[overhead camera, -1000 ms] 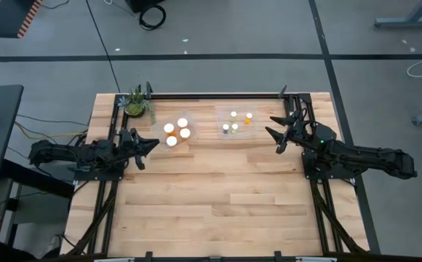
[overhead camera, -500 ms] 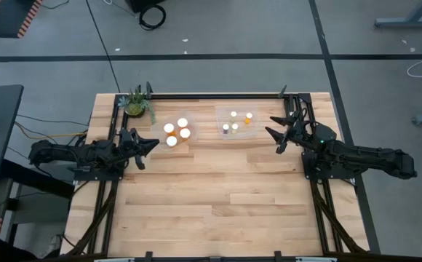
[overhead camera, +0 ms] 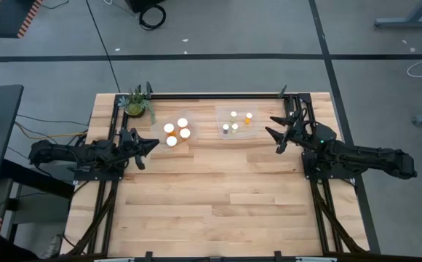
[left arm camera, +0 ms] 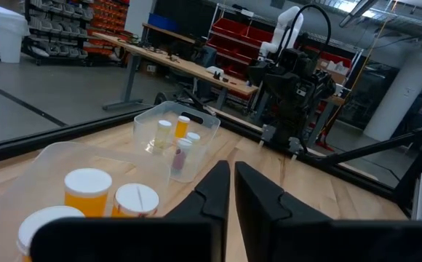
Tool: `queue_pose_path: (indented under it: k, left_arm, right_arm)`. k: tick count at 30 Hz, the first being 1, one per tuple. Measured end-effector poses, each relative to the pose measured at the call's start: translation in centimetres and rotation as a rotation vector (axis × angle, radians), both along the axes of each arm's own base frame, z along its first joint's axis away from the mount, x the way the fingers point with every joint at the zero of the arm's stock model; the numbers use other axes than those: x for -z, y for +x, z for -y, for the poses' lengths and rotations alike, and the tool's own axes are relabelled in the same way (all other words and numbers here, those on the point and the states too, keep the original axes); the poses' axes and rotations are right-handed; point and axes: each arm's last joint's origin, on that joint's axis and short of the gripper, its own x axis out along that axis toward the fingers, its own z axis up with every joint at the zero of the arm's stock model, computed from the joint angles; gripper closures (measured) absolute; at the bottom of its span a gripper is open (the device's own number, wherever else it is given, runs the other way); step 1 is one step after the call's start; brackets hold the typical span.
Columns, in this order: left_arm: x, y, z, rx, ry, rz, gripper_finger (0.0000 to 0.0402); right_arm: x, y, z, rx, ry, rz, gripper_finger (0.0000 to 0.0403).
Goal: Pick and place medicine bottles into bin by pill shape (circle, oval)
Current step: Return to Home Position
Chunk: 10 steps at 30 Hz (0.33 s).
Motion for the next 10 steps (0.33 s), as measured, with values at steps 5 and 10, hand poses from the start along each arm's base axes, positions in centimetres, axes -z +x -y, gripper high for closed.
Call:
queue_pose_path:
  k: [5, 10]
  left_arm:
    - [0.0, 0.0, 0.0, 0.0, 0.0, 0.0, 0.0372]
    - [0.0, 0.0, 0.0, 0.0, 0.0, 0.0, 0.0363]
  right_arm:
    - [0.0, 0.0, 0.0, 0.0, 0.0, 0.0, 0.0164]
    - [0.0, 0.0, 0.0, 0.0, 0.0, 0.0, 0.0164]
